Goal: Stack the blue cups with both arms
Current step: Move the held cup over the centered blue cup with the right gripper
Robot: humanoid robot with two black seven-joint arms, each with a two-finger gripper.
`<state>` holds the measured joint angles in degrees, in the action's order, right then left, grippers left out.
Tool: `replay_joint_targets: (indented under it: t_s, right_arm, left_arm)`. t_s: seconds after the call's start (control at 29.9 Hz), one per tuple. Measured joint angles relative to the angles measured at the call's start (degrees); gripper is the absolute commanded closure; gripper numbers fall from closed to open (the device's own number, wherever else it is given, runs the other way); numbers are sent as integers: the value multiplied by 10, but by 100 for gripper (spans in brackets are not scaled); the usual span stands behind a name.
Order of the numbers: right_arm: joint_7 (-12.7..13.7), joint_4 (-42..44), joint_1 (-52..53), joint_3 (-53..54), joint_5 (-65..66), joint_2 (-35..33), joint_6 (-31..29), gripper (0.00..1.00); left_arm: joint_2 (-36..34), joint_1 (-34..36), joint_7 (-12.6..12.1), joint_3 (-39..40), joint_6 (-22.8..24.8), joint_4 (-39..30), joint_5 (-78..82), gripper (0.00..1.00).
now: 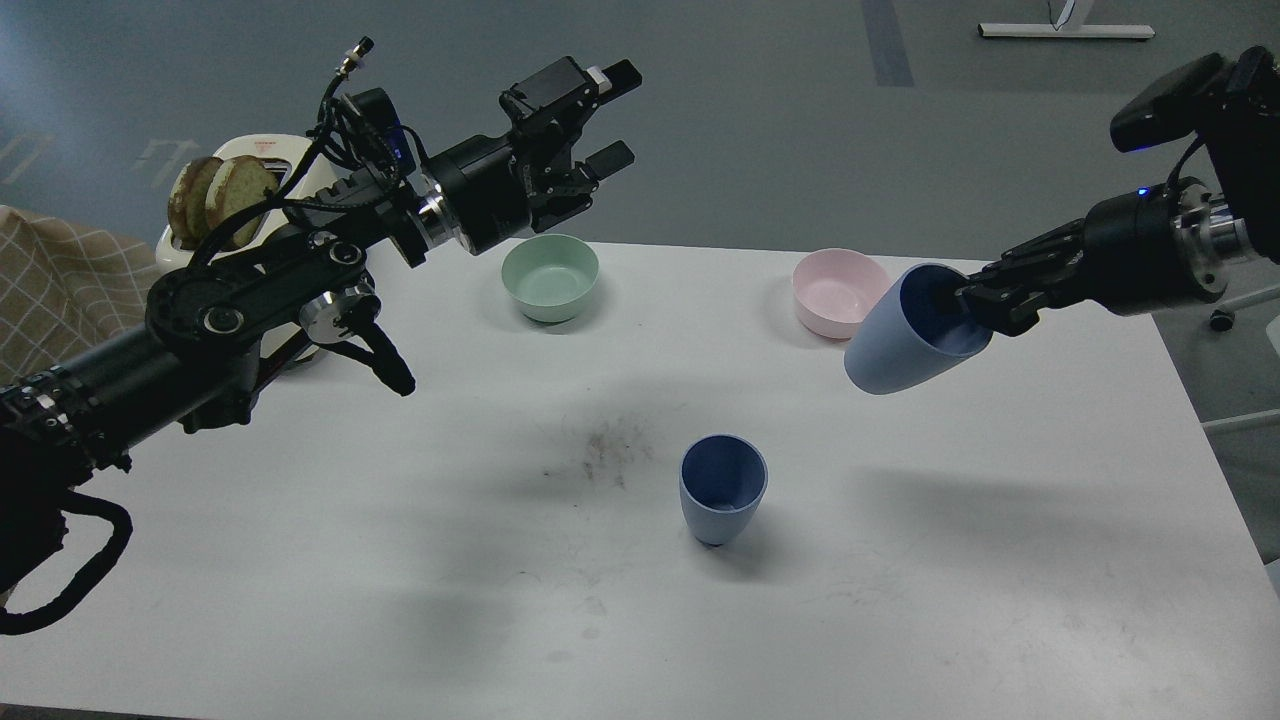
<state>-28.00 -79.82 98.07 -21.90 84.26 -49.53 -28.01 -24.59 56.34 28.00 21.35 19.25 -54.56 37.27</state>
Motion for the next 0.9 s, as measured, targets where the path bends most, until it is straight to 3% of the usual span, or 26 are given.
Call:
replay_joint_targets:
  t_s: [0.9]
  right_arm:
    - [0,-22,69,-63,-18,167,0,100]
  left_arm:
    - [-2,-9,0,1,0,0,-1,2]
